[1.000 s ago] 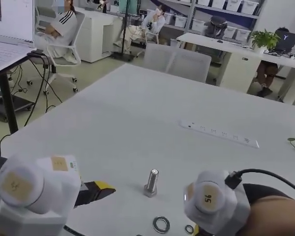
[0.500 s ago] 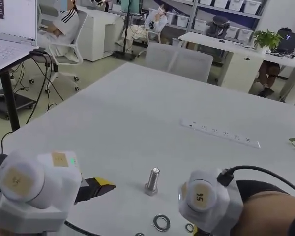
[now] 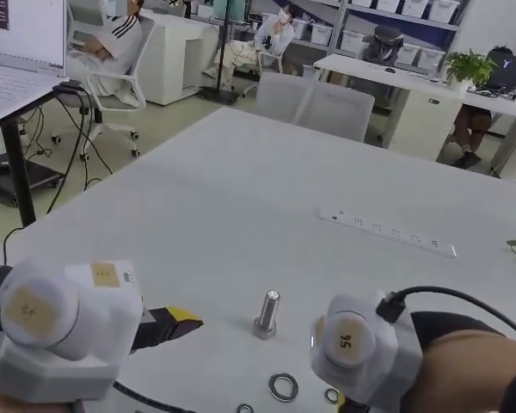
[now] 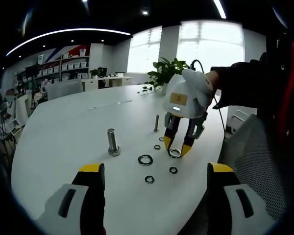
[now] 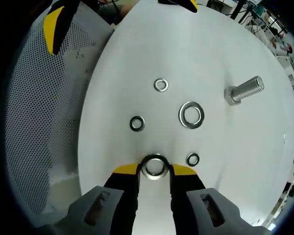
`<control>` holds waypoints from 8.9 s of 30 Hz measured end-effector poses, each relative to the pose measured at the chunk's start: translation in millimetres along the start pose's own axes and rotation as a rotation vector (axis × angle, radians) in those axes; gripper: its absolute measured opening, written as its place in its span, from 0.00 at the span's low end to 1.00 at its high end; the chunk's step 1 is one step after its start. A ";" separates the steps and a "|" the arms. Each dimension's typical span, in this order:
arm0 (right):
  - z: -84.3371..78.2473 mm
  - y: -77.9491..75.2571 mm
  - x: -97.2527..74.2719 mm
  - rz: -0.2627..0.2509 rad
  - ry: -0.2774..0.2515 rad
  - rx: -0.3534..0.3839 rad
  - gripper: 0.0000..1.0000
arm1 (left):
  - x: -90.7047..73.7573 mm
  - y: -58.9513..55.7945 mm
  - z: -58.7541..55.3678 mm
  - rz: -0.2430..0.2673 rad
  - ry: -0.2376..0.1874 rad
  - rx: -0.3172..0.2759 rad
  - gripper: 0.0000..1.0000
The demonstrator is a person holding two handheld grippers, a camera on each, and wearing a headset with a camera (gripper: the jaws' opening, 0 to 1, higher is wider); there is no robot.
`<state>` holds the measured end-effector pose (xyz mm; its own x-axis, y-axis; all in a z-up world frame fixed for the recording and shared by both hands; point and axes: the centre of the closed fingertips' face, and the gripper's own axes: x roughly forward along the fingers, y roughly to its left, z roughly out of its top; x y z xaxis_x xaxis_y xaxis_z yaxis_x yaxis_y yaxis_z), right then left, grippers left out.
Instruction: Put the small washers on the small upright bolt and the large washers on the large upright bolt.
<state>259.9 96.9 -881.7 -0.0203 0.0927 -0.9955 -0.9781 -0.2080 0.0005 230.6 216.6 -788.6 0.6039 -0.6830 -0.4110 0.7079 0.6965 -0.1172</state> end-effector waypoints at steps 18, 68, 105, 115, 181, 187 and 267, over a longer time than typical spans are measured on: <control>5.0 -0.5 -6.6 0.003 -0.013 0.015 0.24 | 0.4 -2.0 2.1 -0.002 -0.006 0.000 0.85; 47.1 -37.7 -85.2 -0.111 -0.088 -0.028 0.24 | -11.2 22.2 13.6 0.086 -0.078 -0.021 0.85; 86.4 -85.4 -118.9 -0.175 -0.143 -0.072 0.24 | -10.6 43.9 19.8 0.122 -0.116 -0.045 0.85; 98.9 -97.0 -112.3 -0.166 -0.144 -0.086 0.24 | -10.1 45.1 18.8 0.118 -0.125 -0.050 0.85; 104.5 -121.5 -56.3 -0.039 -0.072 -0.093 0.24 | -3.9 40.3 8.0 0.047 -0.124 -0.065 0.87; 104.4 -123.4 -49.9 -0.030 -0.067 -0.094 0.24 | -3.5 39.4 6.3 0.047 -0.123 -0.067 0.87; 68.7 -112.2 -31.2 -0.034 -0.089 0.018 0.42 | -4.3 35.1 0.7 0.047 -0.089 -0.051 0.86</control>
<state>356.0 184.3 -844.2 -0.0047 0.1856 -0.9826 -0.9822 -0.1854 -0.0303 253.2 243.9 -790.3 0.6678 -0.6642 -0.3358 0.6597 0.7372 -0.1463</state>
